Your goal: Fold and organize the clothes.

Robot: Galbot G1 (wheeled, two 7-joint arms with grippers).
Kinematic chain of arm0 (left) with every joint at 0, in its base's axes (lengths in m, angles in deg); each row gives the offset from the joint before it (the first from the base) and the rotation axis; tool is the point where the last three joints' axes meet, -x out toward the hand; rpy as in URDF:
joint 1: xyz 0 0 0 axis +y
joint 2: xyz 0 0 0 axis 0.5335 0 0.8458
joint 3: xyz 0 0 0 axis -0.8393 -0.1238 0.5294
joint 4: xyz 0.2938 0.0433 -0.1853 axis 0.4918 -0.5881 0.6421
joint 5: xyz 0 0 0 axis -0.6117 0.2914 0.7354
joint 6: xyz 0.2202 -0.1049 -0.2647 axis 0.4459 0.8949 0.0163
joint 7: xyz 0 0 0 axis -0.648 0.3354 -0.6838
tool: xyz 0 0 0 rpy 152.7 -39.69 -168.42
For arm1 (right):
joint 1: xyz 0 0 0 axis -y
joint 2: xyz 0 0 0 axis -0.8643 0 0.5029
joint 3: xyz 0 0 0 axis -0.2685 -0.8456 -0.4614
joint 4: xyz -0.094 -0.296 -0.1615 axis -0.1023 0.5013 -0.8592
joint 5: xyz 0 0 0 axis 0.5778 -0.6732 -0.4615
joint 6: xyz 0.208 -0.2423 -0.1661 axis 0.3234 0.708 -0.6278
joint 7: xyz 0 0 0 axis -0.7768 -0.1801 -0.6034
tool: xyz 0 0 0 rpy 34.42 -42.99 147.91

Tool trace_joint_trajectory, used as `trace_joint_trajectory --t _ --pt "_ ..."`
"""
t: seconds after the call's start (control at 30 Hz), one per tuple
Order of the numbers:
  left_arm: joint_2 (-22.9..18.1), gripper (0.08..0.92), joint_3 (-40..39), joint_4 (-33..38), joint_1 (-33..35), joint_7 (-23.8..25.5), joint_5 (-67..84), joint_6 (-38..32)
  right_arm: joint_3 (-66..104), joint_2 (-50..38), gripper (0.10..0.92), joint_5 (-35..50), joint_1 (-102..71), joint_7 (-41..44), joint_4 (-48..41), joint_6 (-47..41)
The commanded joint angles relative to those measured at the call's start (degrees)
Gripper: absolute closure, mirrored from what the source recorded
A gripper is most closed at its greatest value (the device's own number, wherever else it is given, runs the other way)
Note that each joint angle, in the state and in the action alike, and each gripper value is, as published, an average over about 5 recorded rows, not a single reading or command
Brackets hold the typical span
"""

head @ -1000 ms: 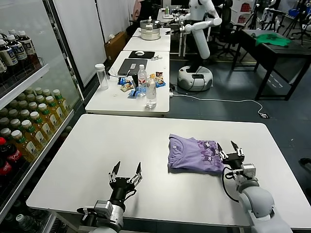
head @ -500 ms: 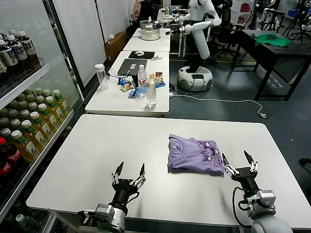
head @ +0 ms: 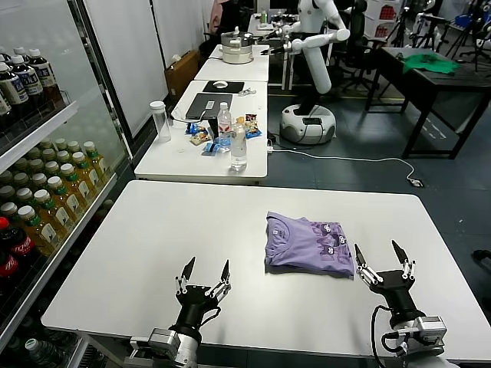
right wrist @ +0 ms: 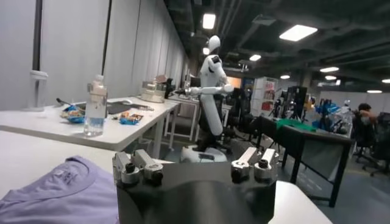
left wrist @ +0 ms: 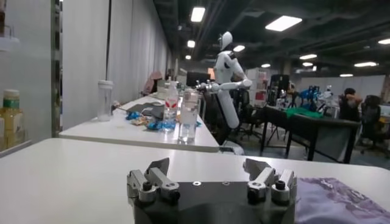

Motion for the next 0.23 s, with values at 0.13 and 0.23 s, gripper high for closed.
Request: trace_joint_trajectory --t 0.13,0.23 --pt "-0.18 0.177 0.59 0.89 0.76 0.68 -1.13 -0.30 0.01 1.31 0.203 -2.13 -2.41 -1.27 2.33 0.44" --pt "-0.18 0.177 0.75 1.00 0.74 0.78 -1.11 -0.32 -0.14 1.70 0.203 -2.44 -2.40 -1.83 2.47 0.14"
